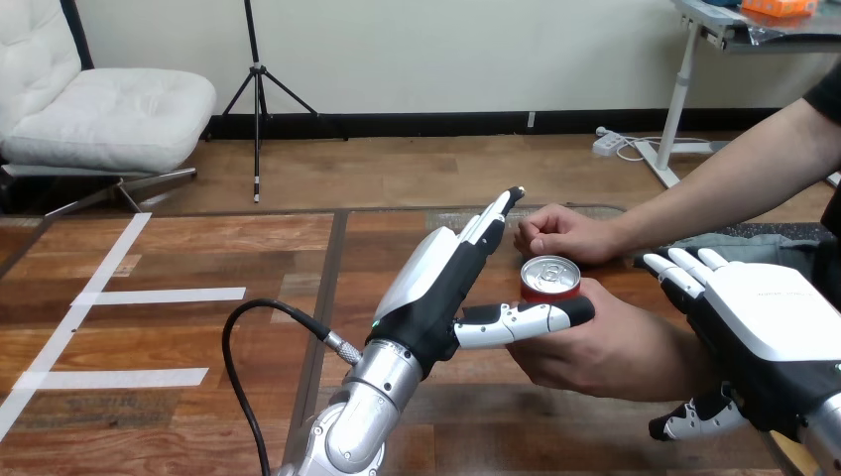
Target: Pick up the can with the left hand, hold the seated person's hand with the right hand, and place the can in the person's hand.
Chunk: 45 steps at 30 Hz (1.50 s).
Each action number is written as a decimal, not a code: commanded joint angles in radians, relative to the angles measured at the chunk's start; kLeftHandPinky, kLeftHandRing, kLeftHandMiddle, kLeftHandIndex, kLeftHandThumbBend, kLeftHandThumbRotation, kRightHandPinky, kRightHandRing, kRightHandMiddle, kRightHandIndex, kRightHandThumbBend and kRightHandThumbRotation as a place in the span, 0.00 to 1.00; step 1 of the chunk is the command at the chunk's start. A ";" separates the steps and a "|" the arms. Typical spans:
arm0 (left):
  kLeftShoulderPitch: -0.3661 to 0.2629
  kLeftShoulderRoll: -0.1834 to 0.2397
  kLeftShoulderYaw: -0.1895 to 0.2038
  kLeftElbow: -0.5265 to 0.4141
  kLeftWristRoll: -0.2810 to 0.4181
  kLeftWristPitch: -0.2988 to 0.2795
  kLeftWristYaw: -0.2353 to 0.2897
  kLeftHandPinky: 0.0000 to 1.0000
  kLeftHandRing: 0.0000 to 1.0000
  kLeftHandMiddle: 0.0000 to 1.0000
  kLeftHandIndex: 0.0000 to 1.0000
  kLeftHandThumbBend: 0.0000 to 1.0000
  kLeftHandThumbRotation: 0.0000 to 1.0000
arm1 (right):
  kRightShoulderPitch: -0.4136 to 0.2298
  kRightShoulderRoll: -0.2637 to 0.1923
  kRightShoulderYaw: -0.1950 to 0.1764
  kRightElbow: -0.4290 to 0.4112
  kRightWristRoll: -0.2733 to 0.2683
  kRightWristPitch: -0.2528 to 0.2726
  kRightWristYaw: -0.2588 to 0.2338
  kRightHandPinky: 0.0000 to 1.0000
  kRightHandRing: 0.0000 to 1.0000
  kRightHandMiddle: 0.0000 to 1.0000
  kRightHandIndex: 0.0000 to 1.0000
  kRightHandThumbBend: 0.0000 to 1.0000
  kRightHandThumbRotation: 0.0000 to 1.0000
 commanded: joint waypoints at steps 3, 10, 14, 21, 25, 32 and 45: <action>-0.029 0.011 0.036 -0.066 -0.012 0.010 0.003 1.00 1.00 1.00 1.00 1.00 0.69 | -0.069 0.009 -0.003 -0.013 0.003 -0.016 -0.040 0.99 1.00 0.98 0.96 0.92 0.07; -0.004 0.006 0.072 -0.094 -0.106 0.002 -0.045 1.00 1.00 1.00 1.00 0.97 0.68 | -0.065 0.054 -0.013 -0.034 0.075 -0.033 -0.069 1.00 1.00 0.99 0.97 0.90 0.06; 0.020 0.008 0.095 -0.130 -0.164 0.014 -0.078 1.00 1.00 1.00 1.00 0.94 0.70 | -0.056 0.087 -0.020 -0.036 0.138 -0.070 -0.118 1.00 1.00 0.99 0.97 0.89 0.05; 0.059 0.017 0.132 -0.172 -0.223 0.010 -0.097 1.00 1.00 1.00 1.00 0.88 0.76 | -0.041 0.141 -0.021 -0.025 0.216 -0.139 -0.206 1.00 1.00 1.00 0.99 0.85 0.08; 0.094 0.022 0.159 -0.211 -0.253 0.028 -0.101 1.00 1.00 1.00 1.00 0.88 0.79 | -0.026 0.186 -0.012 -0.029 0.229 -0.160 -0.249 1.00 1.00 1.00 1.00 0.81 0.13; 0.136 0.043 0.192 -0.254 -0.289 0.028 -0.124 1.00 1.00 1.00 1.00 0.88 0.82 | -0.006 0.253 0.006 -0.031 0.257 -0.172 -0.283 0.98 1.00 1.00 1.00 0.79 0.14; 0.212 0.070 0.264 -0.295 -0.404 -0.035 -0.180 1.00 1.00 1.00 1.00 0.91 0.82 | 0.042 0.335 0.035 -0.058 0.265 -0.160 -0.294 0.96 1.00 1.00 1.00 0.76 0.07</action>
